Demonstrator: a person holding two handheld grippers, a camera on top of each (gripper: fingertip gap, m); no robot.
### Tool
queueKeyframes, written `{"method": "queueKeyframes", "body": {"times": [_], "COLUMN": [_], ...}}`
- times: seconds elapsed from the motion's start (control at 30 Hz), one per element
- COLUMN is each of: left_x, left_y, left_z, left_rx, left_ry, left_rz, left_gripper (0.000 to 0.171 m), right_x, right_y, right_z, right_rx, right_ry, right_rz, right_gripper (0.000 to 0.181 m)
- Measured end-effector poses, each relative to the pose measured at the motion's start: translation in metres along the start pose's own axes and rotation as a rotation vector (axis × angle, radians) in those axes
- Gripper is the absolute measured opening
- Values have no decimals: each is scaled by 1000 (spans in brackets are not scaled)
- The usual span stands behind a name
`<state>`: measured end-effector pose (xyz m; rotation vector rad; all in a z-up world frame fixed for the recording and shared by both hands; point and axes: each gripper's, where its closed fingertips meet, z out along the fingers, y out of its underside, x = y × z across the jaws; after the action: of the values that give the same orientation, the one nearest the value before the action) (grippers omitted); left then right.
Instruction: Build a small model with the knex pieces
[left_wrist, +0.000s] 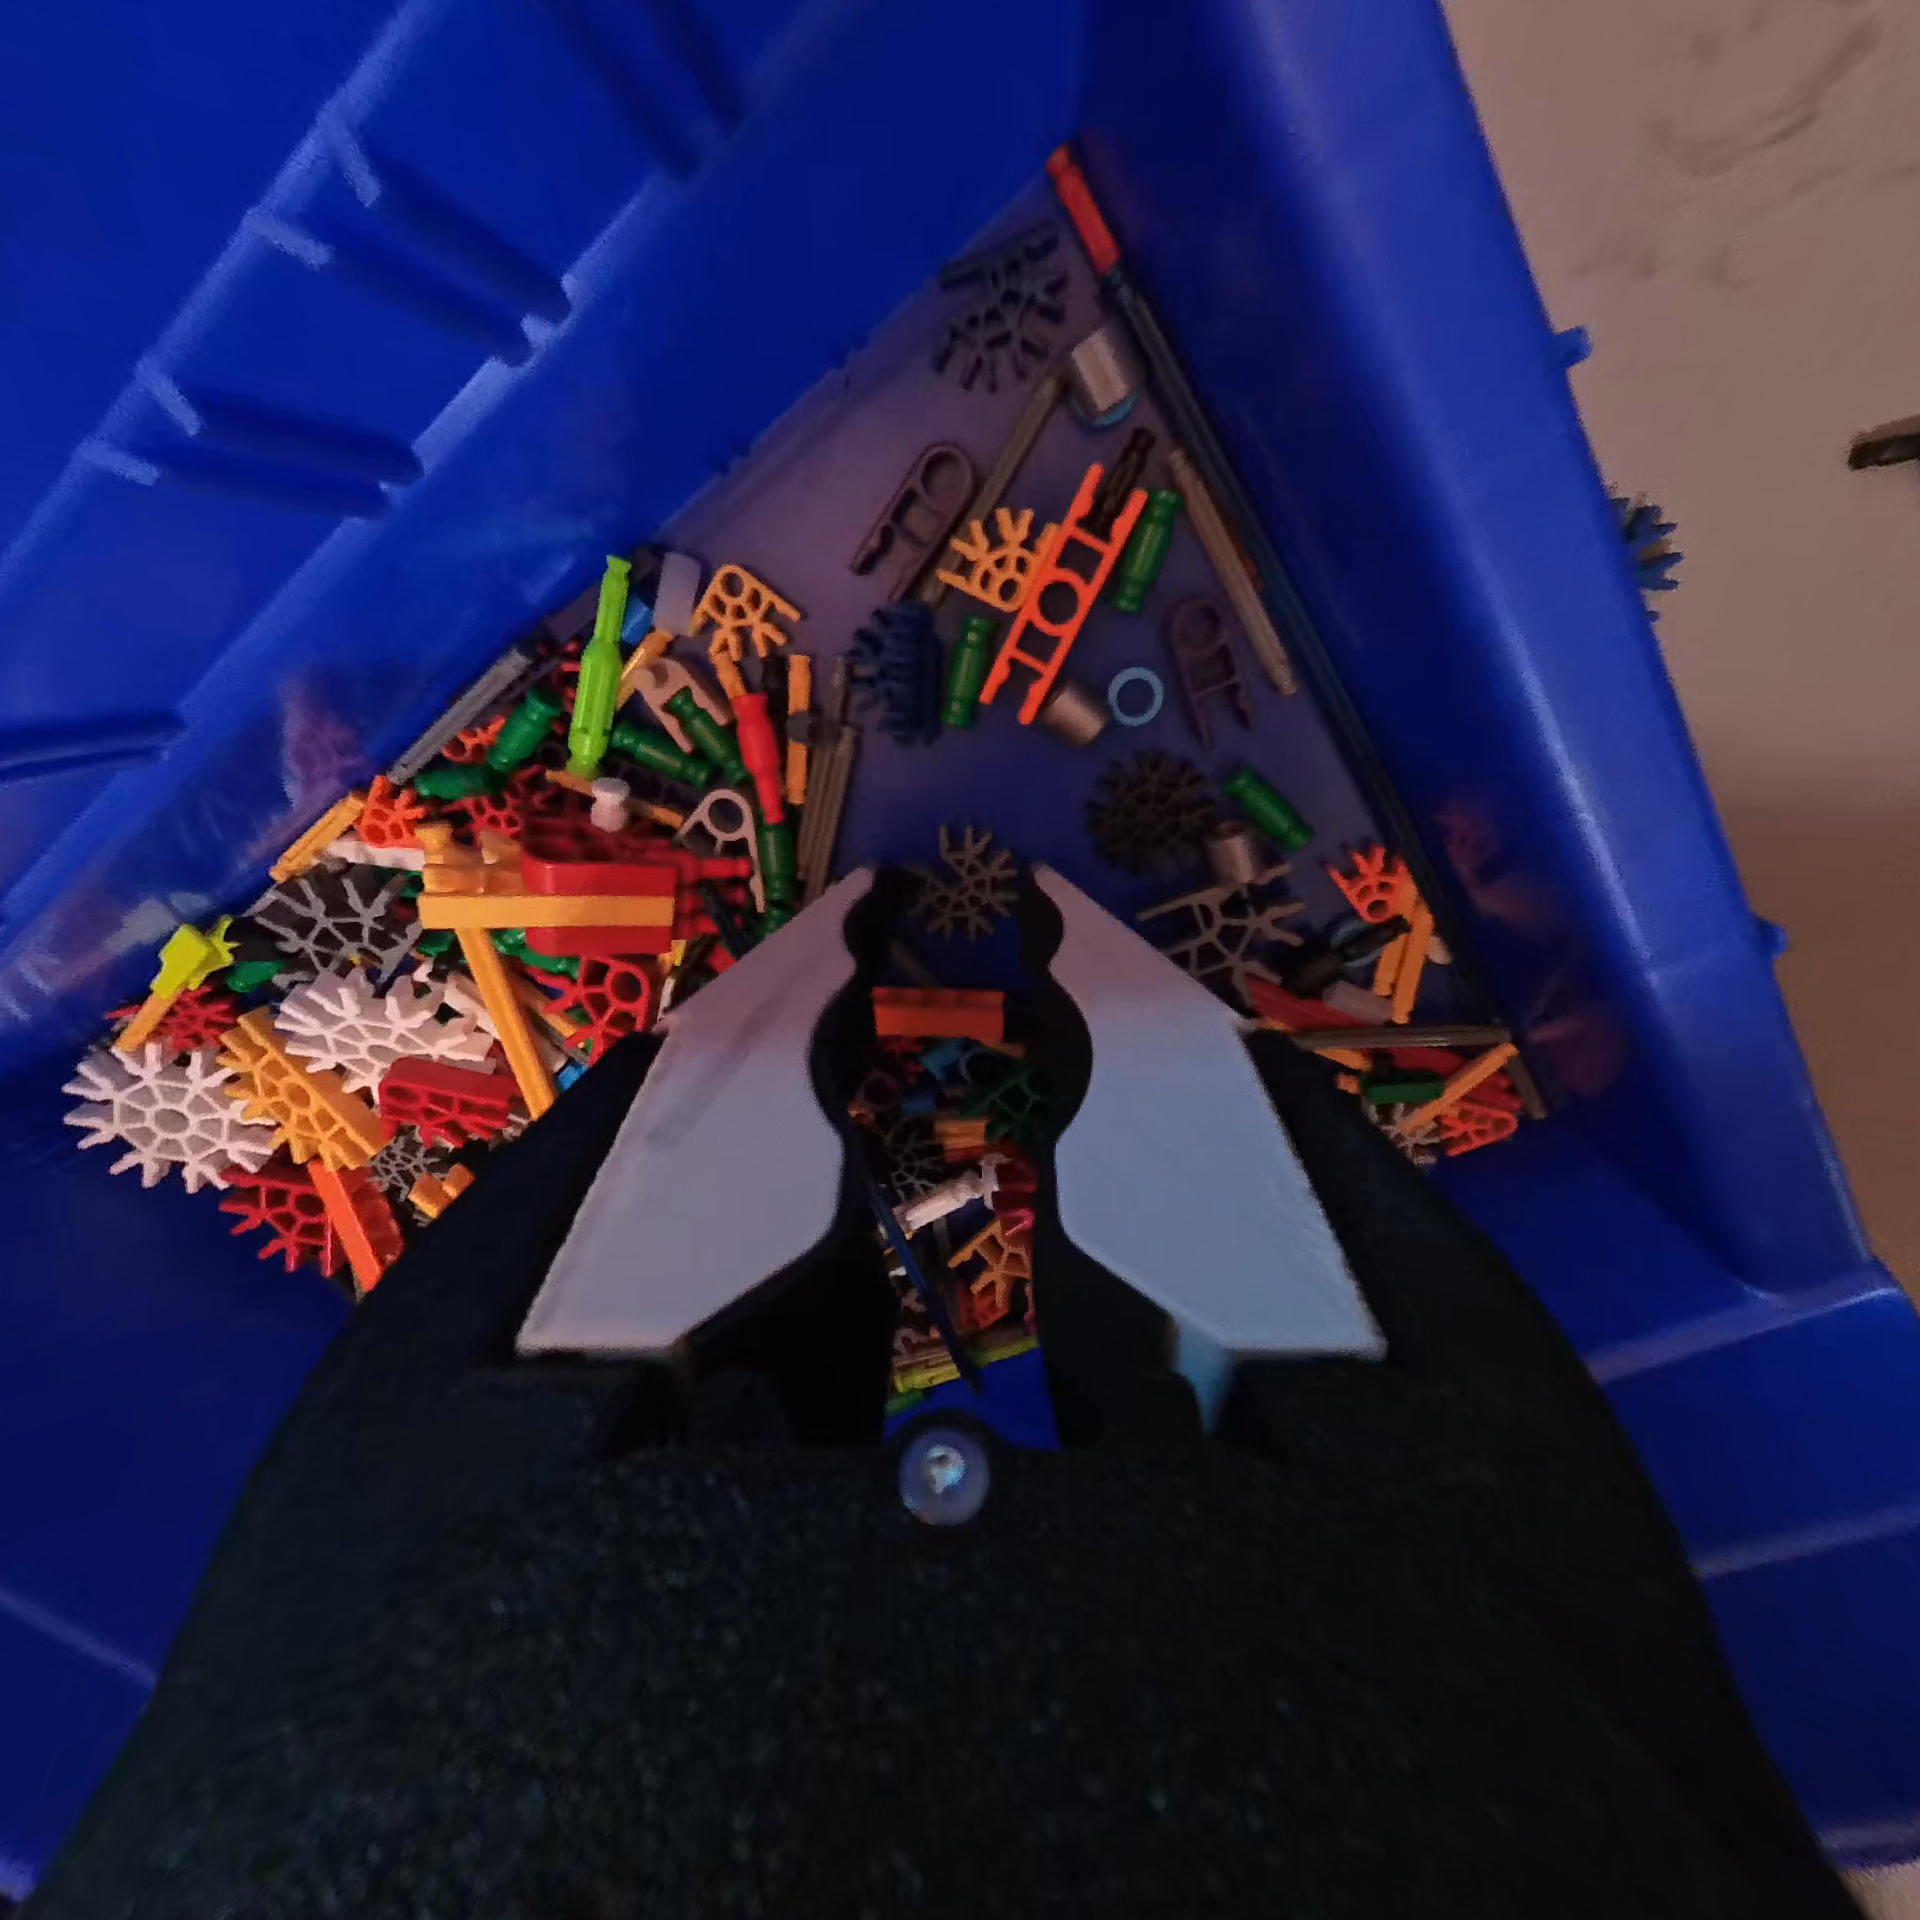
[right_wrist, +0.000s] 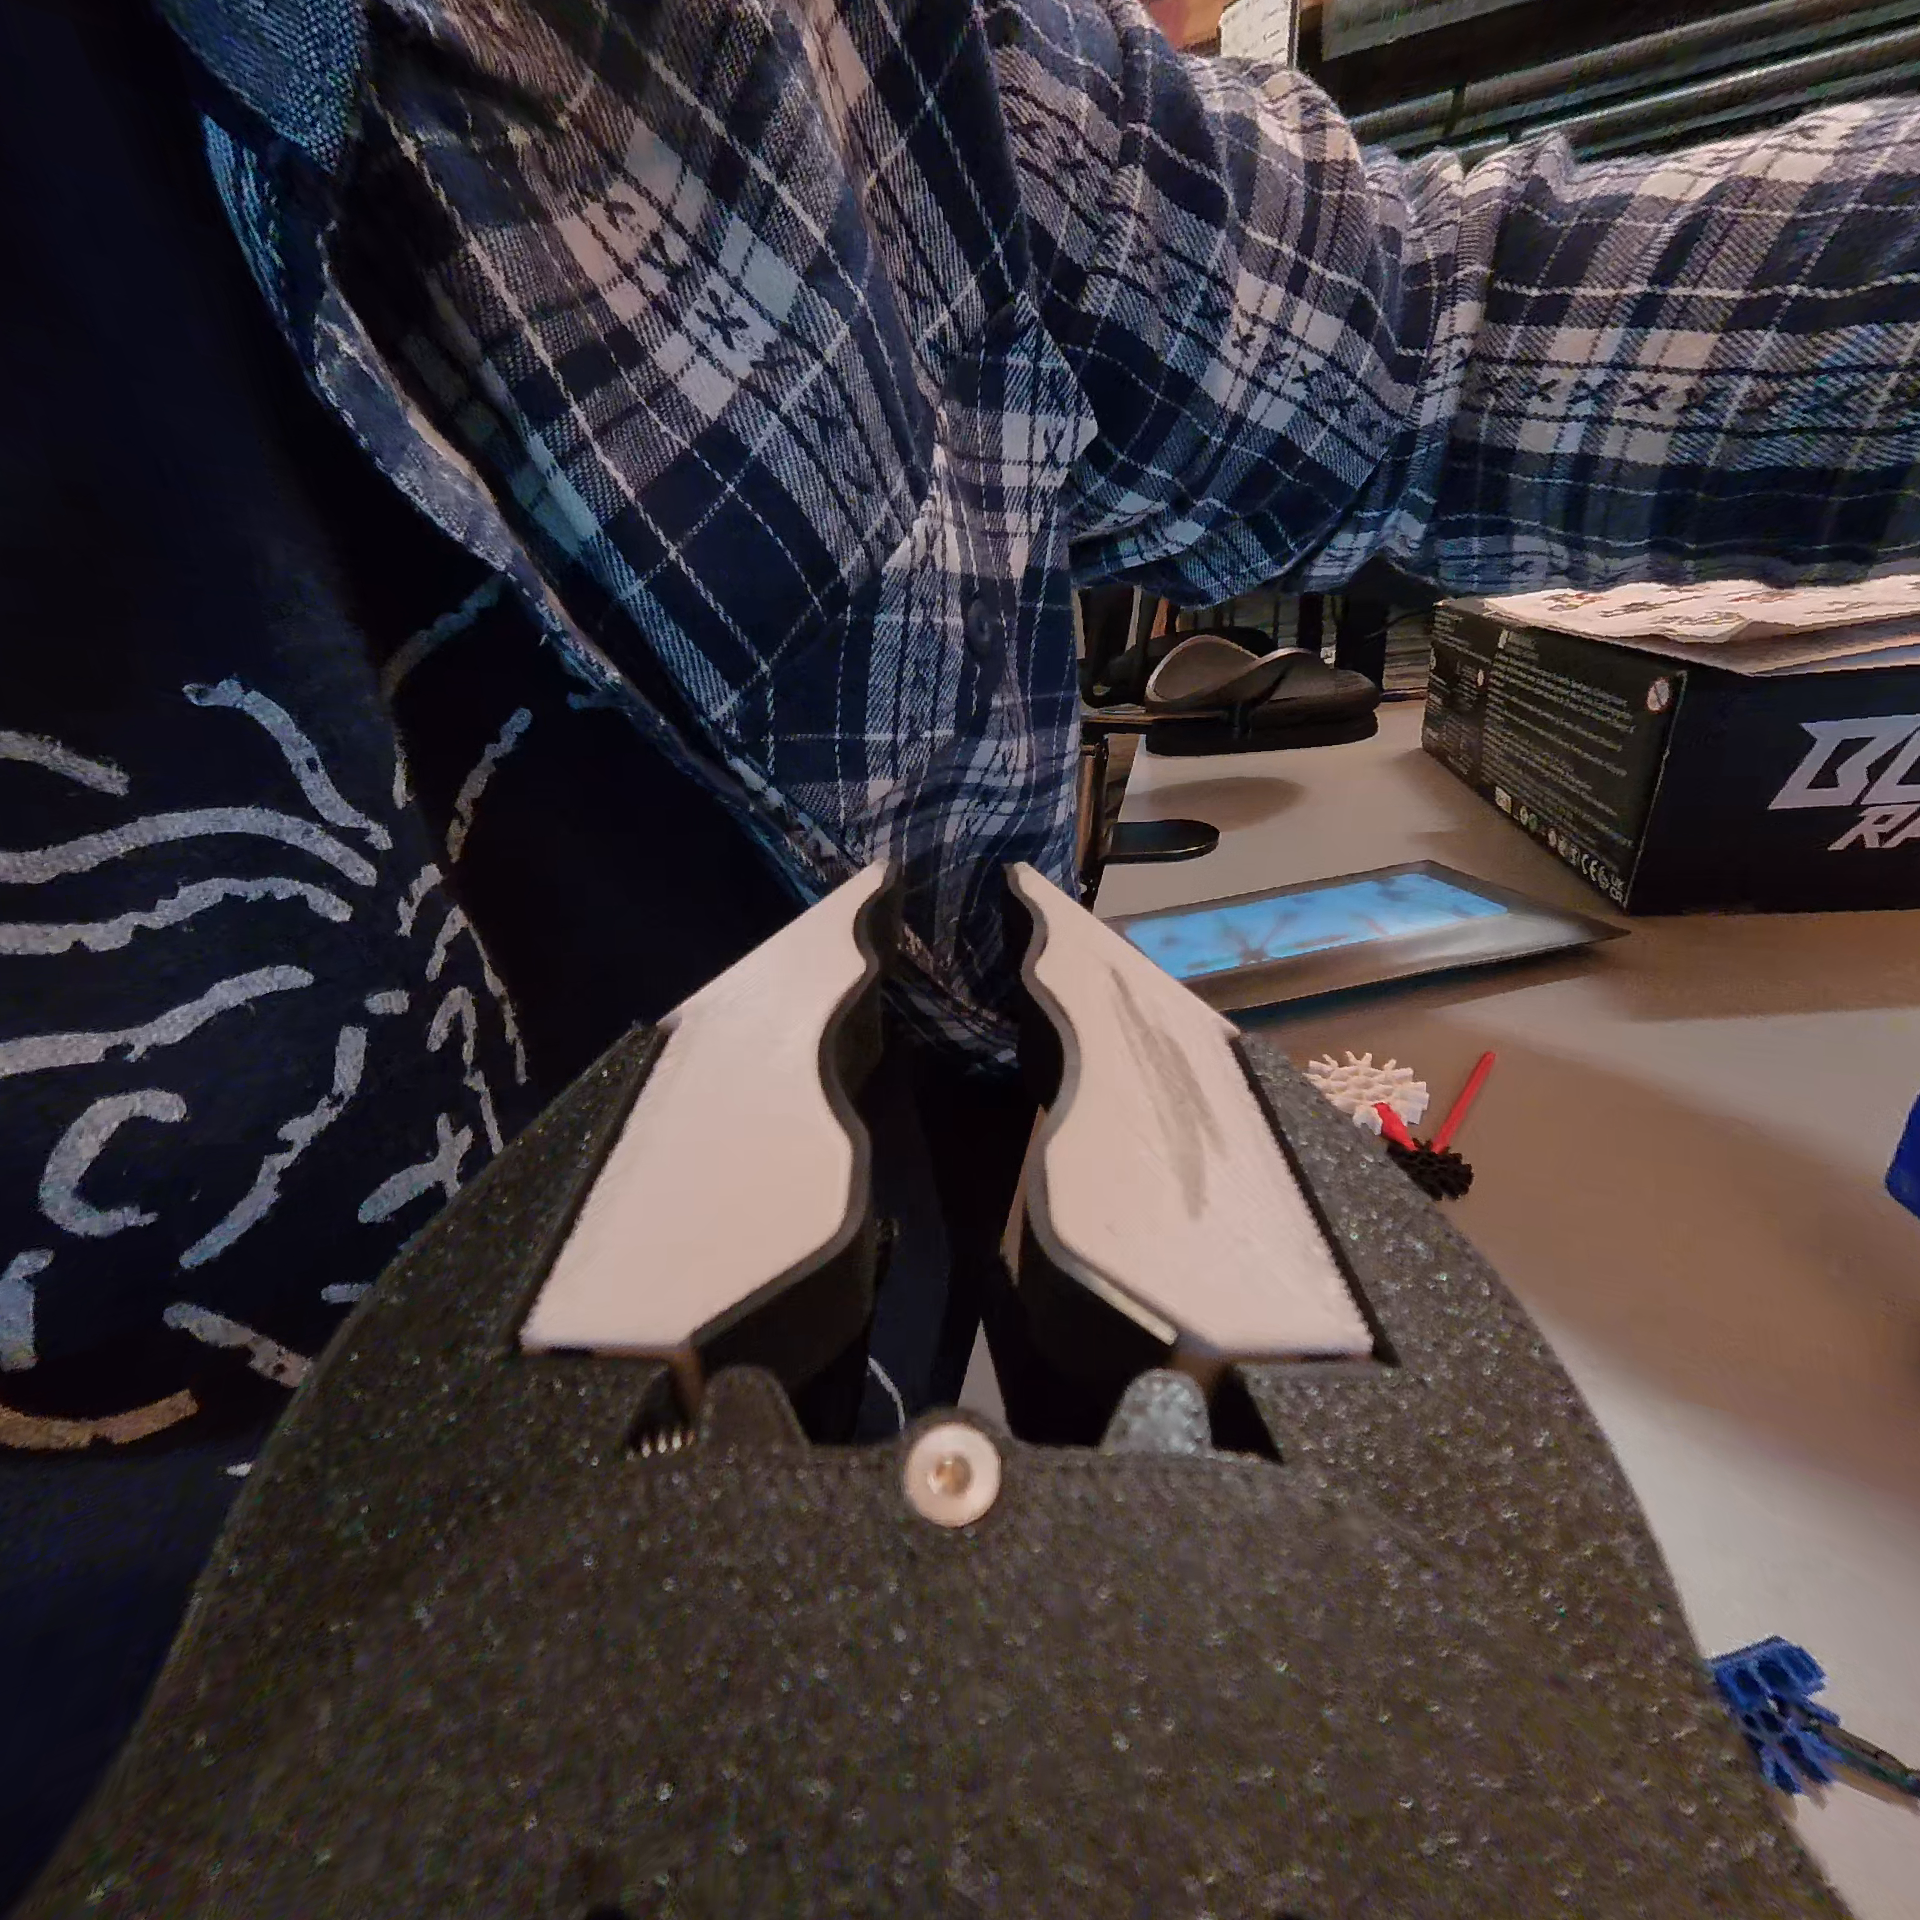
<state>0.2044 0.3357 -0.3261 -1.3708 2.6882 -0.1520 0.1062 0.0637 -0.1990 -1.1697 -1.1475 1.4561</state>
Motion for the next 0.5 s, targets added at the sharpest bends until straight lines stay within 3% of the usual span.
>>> {"method": "queueKeyframes", "body": {"times": [0.1, 0.2, 0.5], "left_x": [11, 4, 12], "left_y": [-11, -4, -8], "left_z": [-7, -10, 0], "left_rx": [70, 37, 21], "left_ry": [26, -18, 35], "left_rz": [3, -18, 17], "left_gripper": [19, 31, 25], "right_x": [0, 1, 1], "right_y": [0, 0, 0], "right_z": [0, 0, 0], "right_rx": [-1, -1, -2], "right_ry": [-1, -1, -1], "right_rz": [0, 1, 1], "right_gripper": [19, 19, 19]}}
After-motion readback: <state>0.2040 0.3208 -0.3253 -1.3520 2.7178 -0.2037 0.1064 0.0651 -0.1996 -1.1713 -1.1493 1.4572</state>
